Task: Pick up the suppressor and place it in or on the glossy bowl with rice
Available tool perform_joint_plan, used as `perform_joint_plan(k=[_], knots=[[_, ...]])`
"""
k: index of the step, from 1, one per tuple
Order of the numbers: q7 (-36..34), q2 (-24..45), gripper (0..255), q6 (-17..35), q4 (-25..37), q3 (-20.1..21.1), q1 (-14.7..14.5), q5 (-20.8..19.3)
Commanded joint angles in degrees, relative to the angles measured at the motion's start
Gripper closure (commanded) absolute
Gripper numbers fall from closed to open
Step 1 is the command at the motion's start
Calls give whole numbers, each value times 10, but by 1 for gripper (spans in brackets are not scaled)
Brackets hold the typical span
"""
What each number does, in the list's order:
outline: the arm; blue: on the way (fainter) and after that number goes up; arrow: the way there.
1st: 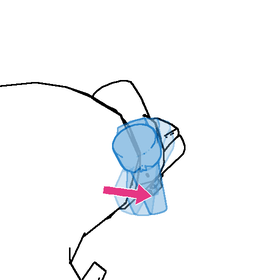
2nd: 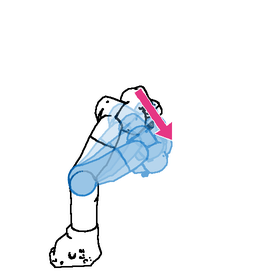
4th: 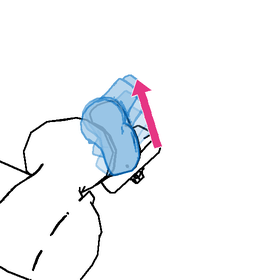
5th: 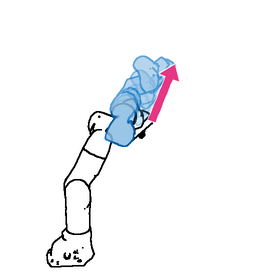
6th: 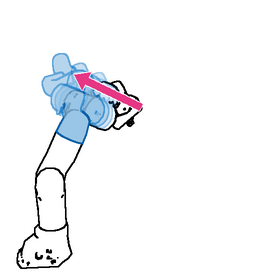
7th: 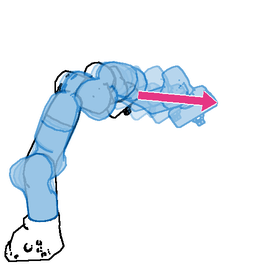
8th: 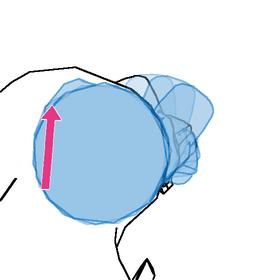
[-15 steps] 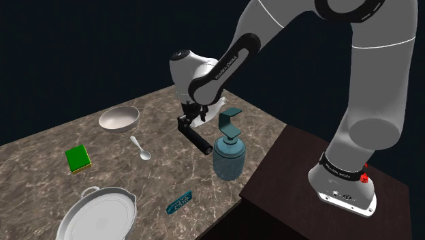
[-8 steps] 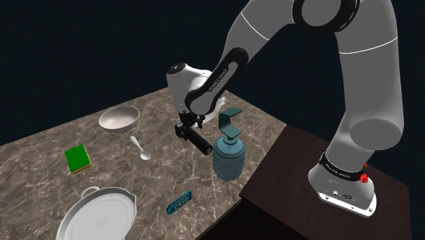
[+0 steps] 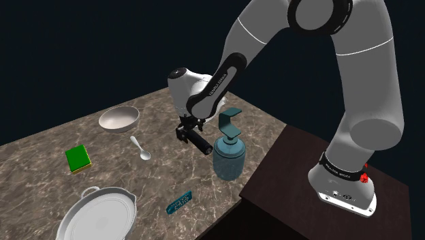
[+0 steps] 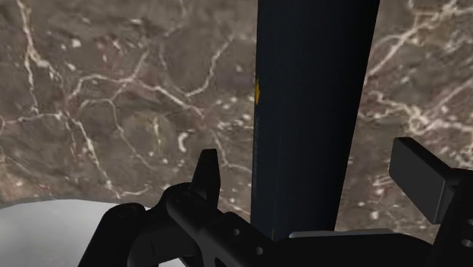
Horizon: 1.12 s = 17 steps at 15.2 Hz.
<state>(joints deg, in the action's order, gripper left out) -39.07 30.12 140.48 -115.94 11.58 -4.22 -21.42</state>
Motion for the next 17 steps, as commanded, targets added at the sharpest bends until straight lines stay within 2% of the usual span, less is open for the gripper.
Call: perform_joint_plan(k=[1,2,3,12,17], knots=[[0,0,0,0,0,0,0,0],[0,0,0,0,0,0,0,0],[0,0,255,0,0,0,0,0],[0,0,255,0,0,0,0,0],[12,-31,255,-26,-4,9,6,14]])
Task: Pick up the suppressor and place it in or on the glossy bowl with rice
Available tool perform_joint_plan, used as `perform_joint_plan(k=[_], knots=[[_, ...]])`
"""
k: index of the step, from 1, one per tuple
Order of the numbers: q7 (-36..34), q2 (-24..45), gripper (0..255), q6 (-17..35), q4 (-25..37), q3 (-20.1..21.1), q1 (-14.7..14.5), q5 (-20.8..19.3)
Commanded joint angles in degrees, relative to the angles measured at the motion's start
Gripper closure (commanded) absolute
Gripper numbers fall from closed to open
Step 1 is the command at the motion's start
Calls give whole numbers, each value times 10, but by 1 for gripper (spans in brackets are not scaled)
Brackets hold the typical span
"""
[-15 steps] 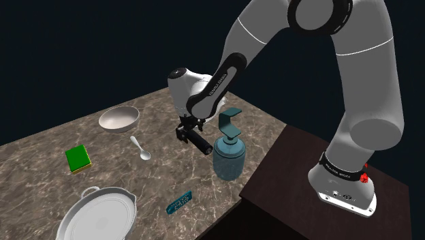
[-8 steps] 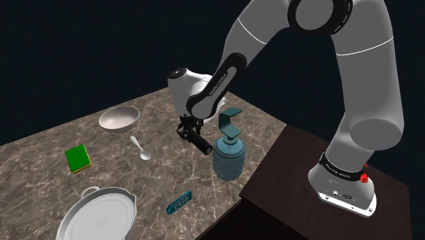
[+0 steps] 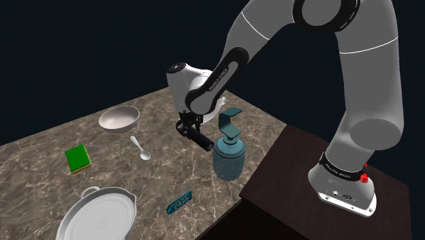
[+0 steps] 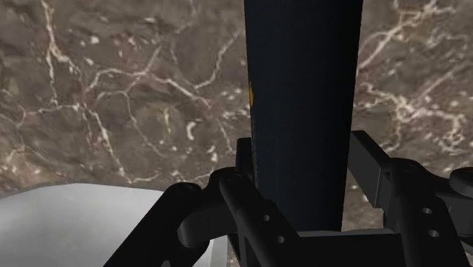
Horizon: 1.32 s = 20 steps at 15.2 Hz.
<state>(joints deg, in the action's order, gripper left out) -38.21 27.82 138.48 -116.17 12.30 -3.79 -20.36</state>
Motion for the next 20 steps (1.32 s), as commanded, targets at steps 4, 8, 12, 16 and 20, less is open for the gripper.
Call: perform_joint_plan(k=[4,8,12,16,20], knots=[[13,-32,255,-28,-2,9,7,15],[23,-55,255,-50,-1,15,10,26],[33,-76,255,-74,2,20,14,37],[42,-96,255,-98,7,24,16,48],[51,-115,255,-123,15,28,19,58]])
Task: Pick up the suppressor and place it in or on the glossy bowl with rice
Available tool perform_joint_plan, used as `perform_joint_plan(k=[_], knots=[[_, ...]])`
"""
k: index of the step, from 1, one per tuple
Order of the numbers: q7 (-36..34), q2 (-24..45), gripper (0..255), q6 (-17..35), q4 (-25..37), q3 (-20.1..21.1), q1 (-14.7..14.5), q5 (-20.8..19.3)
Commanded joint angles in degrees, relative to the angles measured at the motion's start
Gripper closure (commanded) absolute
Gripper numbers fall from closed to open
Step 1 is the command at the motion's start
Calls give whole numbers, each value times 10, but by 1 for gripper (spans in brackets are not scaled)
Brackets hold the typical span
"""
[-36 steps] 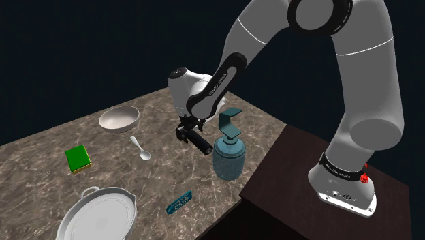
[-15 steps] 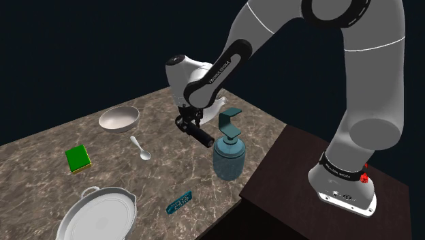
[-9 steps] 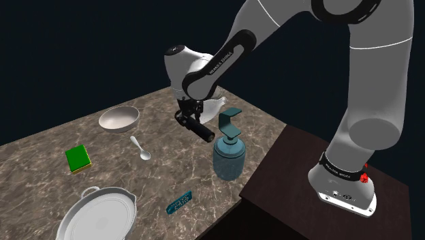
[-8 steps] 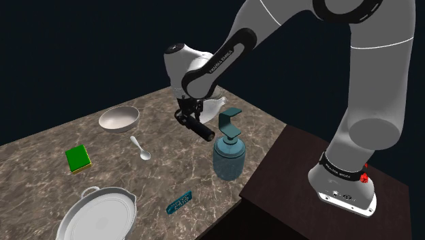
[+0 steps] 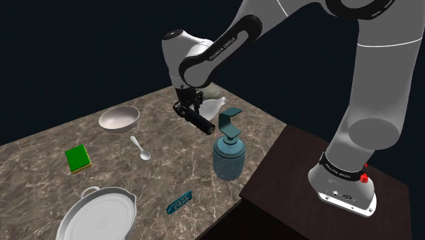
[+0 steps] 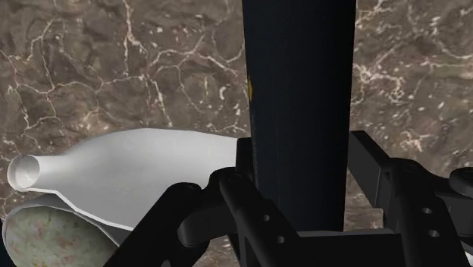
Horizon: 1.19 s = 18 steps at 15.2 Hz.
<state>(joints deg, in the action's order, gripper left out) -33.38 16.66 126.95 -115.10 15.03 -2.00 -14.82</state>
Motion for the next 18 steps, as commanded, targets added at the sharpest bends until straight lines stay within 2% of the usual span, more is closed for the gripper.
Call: perform_joint_plan(k=[1,8,18], knots=[[5,-8,255,-14,6,1,1,5],[18,-35,255,-56,24,6,4,19],[138,24,255,-72,117,-40,72,14]])
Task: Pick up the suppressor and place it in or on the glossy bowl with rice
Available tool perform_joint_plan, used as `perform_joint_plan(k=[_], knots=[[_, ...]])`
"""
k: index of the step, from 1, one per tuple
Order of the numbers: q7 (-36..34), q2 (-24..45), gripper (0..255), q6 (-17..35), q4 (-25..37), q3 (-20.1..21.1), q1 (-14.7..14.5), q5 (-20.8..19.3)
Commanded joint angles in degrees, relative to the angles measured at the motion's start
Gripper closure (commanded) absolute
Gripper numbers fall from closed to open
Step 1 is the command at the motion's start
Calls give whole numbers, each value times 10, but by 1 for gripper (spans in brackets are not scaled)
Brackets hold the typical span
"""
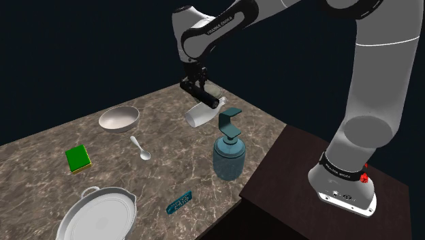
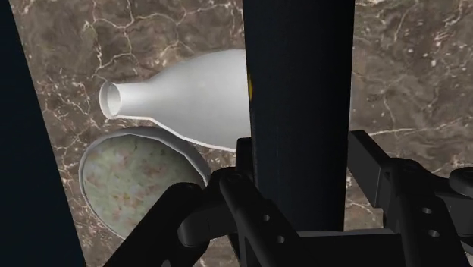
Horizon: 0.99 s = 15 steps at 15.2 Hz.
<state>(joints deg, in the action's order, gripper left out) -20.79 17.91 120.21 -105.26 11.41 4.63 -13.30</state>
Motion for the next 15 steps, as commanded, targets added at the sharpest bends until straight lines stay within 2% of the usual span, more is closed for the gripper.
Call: perform_joint_plan(k=[1,9,15], knots=[[23,20,255,-8,32,-8,12,-1],[112,107,255,-46,170,-36,60,0],[176,201,255,-100,326,-51,92,4]])
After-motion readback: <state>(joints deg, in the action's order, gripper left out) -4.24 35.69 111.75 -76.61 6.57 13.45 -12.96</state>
